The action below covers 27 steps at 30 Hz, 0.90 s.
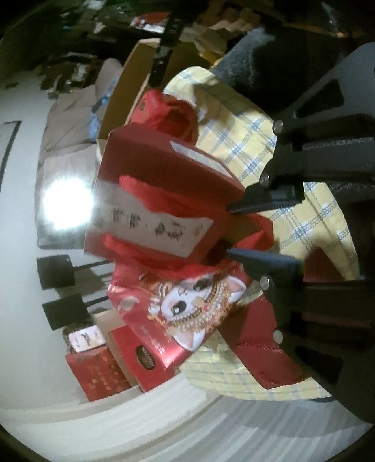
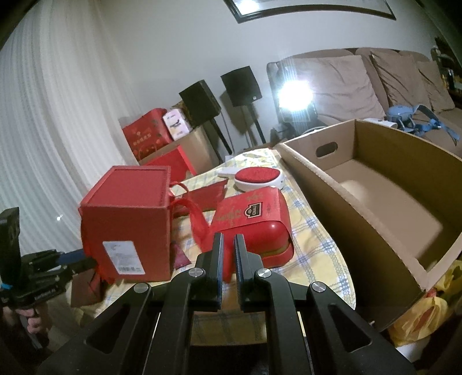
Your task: Organize objects
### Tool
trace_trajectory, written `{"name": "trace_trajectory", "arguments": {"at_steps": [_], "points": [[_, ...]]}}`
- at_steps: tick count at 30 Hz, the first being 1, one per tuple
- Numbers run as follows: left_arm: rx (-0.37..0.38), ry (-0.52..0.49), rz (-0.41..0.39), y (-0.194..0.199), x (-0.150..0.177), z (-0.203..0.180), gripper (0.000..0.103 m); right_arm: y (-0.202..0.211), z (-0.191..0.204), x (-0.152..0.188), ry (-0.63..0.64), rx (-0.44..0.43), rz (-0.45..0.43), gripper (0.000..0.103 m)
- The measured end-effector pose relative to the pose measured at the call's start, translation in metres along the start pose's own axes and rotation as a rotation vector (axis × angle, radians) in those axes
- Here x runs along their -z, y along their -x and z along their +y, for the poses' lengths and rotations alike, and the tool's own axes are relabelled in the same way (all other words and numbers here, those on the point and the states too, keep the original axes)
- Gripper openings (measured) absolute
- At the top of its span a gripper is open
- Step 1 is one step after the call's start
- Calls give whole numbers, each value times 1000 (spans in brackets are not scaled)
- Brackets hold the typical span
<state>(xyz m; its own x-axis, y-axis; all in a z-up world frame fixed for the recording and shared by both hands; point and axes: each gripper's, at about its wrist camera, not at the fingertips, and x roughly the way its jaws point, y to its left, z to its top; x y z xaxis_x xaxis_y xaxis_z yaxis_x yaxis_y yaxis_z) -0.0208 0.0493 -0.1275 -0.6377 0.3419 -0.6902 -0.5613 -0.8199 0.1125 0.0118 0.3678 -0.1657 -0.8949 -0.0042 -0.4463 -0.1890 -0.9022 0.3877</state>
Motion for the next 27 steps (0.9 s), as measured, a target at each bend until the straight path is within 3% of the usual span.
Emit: {"name": "trace_trajectory", "arguments": {"at_steps": [4, 11, 12, 15, 16, 20, 27], "points": [[-19, 19, 5, -2, -2, 6, 1, 0, 1, 1, 2, -6, 7, 8], [-6, -5, -16, 4, -8, -1, 4, -3, 0, 5, 1, -15, 29, 8], [-5, -29, -26, 6, -10, -5, 13, -4, 0, 5, 0, -16, 31, 8], [-52, -133, -67, 10, -13, -21, 57, -4, 0, 5, -4, -16, 33, 8], [-78, -184, -68, 8, -13, -28, 65, -3, -1, 5, -4, -16, 32, 8], [-188, -383, -46, -7, -6, -57, 65, -3, -3, 5, -8, -15, 31, 9], [-245, -400, -53, -38, -11, -65, 65, -4, -4, 4, -17, -14, 36, 11]]}}
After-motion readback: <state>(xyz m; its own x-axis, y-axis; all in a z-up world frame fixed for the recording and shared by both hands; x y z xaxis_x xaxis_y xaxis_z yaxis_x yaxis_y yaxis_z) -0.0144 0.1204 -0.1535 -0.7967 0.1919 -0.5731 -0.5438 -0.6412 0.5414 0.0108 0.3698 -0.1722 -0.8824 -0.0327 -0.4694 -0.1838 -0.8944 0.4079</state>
